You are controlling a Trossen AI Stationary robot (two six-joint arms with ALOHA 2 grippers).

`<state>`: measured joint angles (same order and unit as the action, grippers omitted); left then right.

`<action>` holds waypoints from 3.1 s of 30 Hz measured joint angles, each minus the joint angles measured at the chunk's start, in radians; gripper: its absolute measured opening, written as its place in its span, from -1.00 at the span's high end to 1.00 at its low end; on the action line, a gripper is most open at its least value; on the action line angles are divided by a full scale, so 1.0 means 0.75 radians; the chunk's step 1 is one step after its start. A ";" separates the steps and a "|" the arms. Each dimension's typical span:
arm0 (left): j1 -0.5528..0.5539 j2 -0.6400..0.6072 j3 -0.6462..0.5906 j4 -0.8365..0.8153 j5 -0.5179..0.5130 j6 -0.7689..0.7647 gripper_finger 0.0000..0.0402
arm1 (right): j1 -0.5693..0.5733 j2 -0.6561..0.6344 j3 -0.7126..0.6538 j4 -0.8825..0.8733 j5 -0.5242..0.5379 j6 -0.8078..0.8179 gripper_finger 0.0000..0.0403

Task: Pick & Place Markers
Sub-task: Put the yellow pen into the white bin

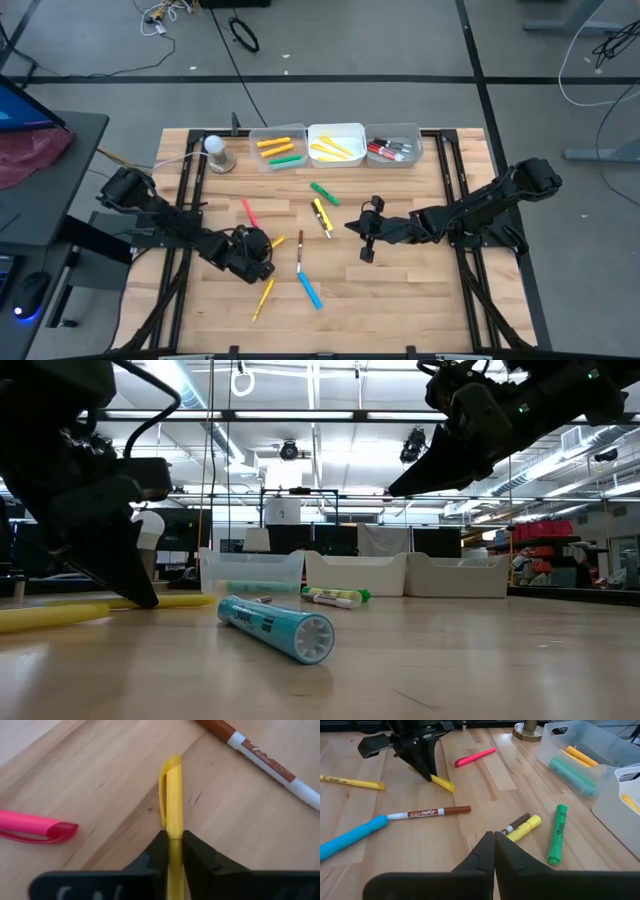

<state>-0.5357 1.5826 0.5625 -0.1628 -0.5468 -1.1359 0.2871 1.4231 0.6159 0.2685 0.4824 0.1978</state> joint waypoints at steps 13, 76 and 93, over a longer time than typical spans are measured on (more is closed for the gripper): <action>0.006 -0.116 0.072 0.136 -0.087 0.264 0.84 | -0.002 0.008 0.000 0.036 -0.001 0.005 0.97; 0.472 -0.138 0.068 0.855 0.105 1.128 0.02 | -0.536 -0.018 0.465 -0.530 -0.209 -0.019 0.92; 0.438 -0.136 0.069 0.848 0.067 1.102 0.12 | -1.155 0.801 1.142 -0.983 -0.578 -0.627 0.91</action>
<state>-0.2070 1.4803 0.6140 0.4728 -0.4969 -0.3093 -0.5793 2.0235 1.4725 -0.4686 0.0489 -0.2725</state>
